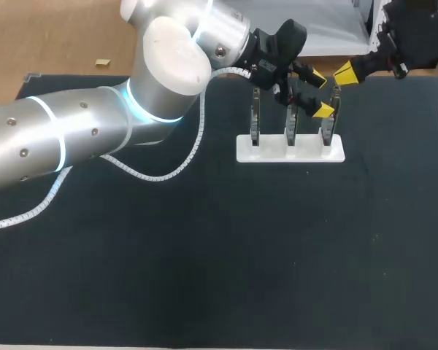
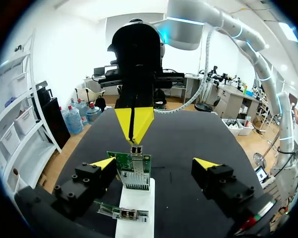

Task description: Pick up the optical module with the left hand, and insert it into the network port with the right hand.

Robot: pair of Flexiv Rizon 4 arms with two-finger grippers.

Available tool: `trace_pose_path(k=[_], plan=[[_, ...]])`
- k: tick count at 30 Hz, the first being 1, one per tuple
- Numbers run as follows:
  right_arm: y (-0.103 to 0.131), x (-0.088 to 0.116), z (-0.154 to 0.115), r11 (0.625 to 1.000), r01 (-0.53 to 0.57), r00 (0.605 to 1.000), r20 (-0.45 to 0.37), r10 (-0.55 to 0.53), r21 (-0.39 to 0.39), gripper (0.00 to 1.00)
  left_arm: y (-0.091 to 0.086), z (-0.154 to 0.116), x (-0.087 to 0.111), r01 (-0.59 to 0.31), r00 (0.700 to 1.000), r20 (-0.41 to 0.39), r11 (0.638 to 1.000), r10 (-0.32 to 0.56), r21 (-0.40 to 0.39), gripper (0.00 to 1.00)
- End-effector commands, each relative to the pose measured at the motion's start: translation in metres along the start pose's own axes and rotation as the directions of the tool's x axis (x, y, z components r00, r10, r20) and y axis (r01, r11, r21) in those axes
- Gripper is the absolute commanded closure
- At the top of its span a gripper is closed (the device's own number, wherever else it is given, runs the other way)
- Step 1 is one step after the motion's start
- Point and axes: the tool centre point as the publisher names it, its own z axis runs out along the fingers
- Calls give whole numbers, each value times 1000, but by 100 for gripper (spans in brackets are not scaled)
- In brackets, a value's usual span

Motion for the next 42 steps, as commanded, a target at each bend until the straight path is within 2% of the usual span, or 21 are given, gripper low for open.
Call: trace_pose_path(k=[1,30,42], plan=[[-1,2,3,1000,-5,1000,-2,5,1,100,3,1,-2,2,1000,-7,1000,-2,6,0],[0,19,11,998,-57,998,-29,56,-18,100,3,1,-2,2,1000,-7,1000,-2,6,0],[-1,12,8,999,-44,999,-15,44,-9,100,3,1,-2,2,1000,-7,1000,-2,6,0]])
